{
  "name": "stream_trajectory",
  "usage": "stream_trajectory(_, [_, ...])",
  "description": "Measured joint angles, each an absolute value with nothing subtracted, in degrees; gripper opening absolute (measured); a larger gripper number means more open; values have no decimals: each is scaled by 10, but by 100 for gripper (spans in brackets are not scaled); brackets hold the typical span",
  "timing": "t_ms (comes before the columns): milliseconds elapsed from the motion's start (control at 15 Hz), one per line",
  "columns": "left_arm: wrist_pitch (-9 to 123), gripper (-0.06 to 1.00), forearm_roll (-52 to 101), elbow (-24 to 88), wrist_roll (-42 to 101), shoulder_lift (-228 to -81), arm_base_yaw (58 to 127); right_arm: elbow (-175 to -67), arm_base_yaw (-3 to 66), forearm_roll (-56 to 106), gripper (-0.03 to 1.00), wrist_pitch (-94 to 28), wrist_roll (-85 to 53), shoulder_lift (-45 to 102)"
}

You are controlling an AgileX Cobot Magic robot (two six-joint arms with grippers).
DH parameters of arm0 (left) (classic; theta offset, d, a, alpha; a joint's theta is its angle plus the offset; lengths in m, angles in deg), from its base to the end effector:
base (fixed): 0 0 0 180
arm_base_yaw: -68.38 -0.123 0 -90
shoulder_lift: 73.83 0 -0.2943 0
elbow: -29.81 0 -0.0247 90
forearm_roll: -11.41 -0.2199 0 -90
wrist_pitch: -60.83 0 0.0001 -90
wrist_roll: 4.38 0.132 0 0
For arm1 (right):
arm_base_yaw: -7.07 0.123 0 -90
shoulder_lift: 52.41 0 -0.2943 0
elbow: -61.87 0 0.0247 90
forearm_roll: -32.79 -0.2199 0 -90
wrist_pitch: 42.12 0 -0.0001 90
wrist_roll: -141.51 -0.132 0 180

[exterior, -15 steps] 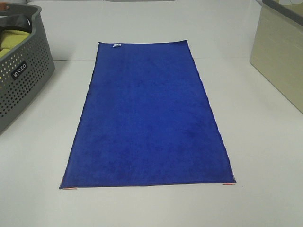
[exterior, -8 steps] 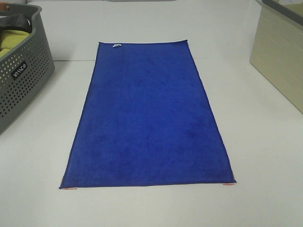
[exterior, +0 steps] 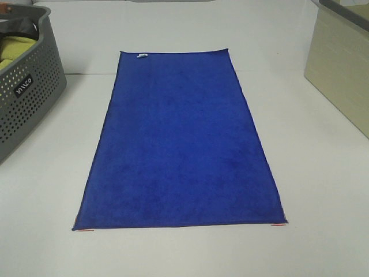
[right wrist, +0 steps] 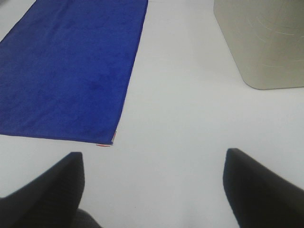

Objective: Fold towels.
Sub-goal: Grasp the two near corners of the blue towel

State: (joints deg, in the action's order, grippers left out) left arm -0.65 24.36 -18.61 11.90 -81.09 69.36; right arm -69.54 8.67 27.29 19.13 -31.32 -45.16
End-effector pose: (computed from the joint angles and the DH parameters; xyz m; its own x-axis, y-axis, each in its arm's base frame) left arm -0.0090 -0.0259 0.2467 -0.4063 0.1775 -0.8963 0.2676 0.9610 0.0689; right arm -0.0070 0.0109 0.2443 -0.4440 -0.0909 -0.8914 -0.1381 0.9899 -0.0322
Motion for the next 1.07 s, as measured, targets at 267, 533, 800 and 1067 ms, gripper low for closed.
stream_trajectory(267, [-7, 62, 244, -186, 119, -811, 694, -695, 87, 273, 76, 191, -313, -452])
stream_trajectory(533, [-7, 62, 244, -186, 119, -811, 694, -695, 87, 273, 76, 191, -313, -452])
stream_trajectory(800, [-7, 62, 244, -186, 119, -811, 694, -695, 87, 273, 76, 191, -313, -452])
stream_trajectory(1067, [-7, 62, 244, -186, 119, -811, 694, -695, 87, 273, 76, 191, -313, -452])
